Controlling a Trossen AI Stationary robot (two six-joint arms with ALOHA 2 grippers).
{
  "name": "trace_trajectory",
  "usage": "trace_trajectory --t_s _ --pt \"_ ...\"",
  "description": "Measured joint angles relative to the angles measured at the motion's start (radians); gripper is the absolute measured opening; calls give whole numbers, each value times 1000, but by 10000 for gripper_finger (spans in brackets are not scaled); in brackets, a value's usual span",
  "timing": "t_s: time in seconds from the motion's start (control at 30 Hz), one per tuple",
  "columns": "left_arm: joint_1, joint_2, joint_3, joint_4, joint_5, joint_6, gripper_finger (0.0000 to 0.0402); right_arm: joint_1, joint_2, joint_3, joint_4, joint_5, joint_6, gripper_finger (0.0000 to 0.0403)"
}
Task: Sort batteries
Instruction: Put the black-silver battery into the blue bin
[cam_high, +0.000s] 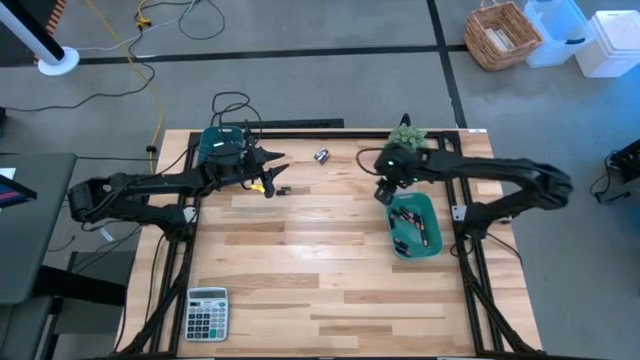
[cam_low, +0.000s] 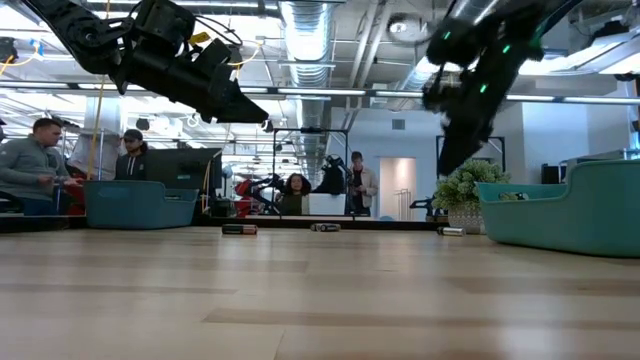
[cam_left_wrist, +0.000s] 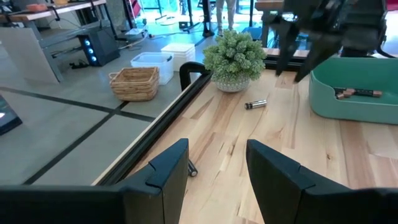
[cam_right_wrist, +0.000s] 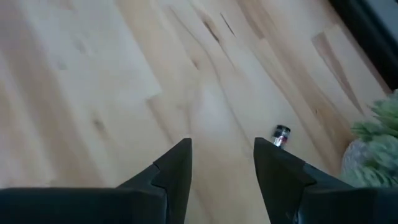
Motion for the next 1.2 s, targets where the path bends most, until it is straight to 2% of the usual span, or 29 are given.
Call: trace_trajectory --t_s 0.2,0.53,0.83,1.2 --pt "0 0 0 0 0 0 155 -62 141 0 98 8 -10 188" --pt "0 0 0 -1 0 1 155 -134 305 0 117 72 5 205" --pt "0 0 0 -1 0 2 155 -162 346 3 139 103 18 199" --pt "0 0 0 -2 0 2 155 -148 411 8 150 90 21 160"
